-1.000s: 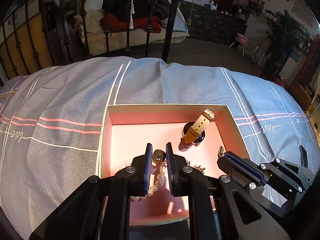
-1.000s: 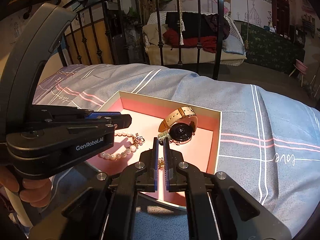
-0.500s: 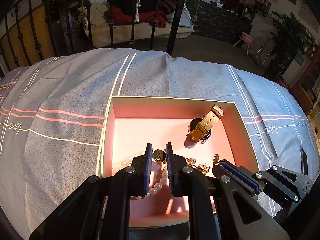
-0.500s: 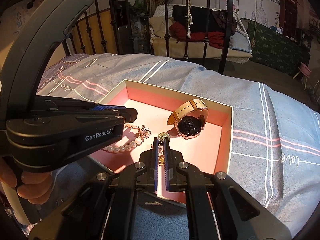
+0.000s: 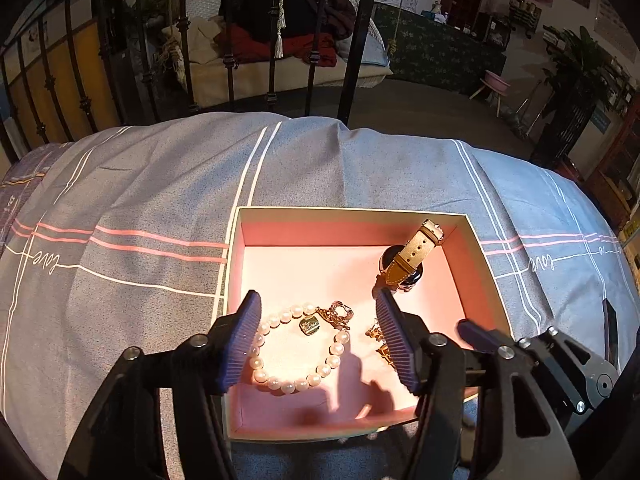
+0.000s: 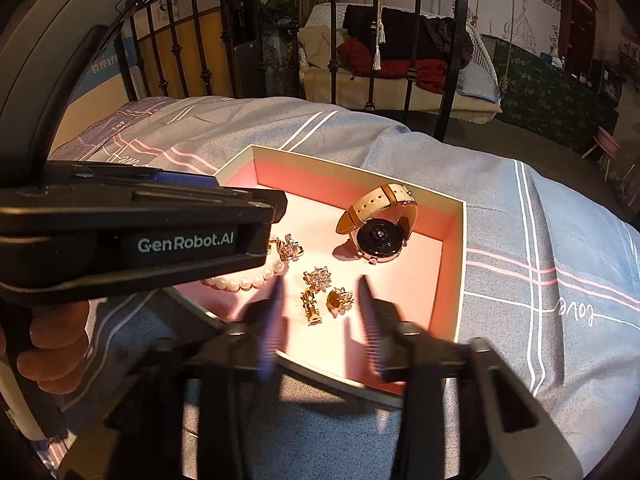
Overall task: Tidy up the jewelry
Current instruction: 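Move both tools back to the silver ring and silver bangle on the bed, then grasp the small silver ring with the left tool while the right tool grasps the silver bangle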
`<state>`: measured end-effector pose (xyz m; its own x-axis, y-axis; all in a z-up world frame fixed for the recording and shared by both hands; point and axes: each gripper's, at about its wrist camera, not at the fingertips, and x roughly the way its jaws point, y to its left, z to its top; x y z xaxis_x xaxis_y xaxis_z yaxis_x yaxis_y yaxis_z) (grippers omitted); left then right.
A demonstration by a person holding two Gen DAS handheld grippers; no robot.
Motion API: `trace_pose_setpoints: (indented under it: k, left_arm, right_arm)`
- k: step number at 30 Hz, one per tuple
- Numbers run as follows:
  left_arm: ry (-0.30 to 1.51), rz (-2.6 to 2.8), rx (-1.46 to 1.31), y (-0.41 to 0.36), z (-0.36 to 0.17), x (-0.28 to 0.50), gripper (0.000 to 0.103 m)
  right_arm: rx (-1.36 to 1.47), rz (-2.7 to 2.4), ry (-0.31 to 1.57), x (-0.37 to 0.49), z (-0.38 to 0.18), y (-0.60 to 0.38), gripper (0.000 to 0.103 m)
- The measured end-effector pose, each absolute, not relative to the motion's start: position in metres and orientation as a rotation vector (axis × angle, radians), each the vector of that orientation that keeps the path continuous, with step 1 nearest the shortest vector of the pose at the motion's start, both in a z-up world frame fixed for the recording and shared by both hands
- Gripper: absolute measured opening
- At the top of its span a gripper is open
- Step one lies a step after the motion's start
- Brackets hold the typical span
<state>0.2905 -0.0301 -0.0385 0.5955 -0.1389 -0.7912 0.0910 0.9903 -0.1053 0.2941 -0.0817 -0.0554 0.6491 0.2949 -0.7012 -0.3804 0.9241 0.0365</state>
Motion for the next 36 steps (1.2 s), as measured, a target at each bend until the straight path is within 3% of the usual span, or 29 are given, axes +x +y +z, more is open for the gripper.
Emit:
trace_pose_setpoints:
  k: [8,15,21,26,31,36]
  left_arm:
    - [0.841,-0.175,-0.08,-0.007,-0.014,0.228,0.073]
    - [0.912,-0.174,-0.057,0.012,-0.056,0.153,0.073]
    - [0.97,-0.159,0.03,0.011,-0.081,0.136,0.069]
    - [0.978,-0.159,0.097,0.0,-0.089,0.142,0.055]
    - [0.963,-0.195,0.125,-0.01,-0.09,0.142,0.026]
    - [0.947,-0.226,0.137,-0.015,-0.09,0.14,0.011]
  right_arm:
    - [-0.1,0.38,0.694,0.231,-0.037,-0.096,0.071]
    - [-0.084,0.455,0.806,0.173,-0.072,-0.092,0.071]
    - [-0.102,0.48,0.849,0.154,-0.088,-0.083,0.071]
    - [-0.107,0.48,0.855,0.153,-0.09,-0.081,0.071]
    - [-0.115,0.476,0.862,0.154,-0.091,-0.08,0.071]
    - [-0.138,0.489,0.874,0.16,-0.091,-0.074,0.071]
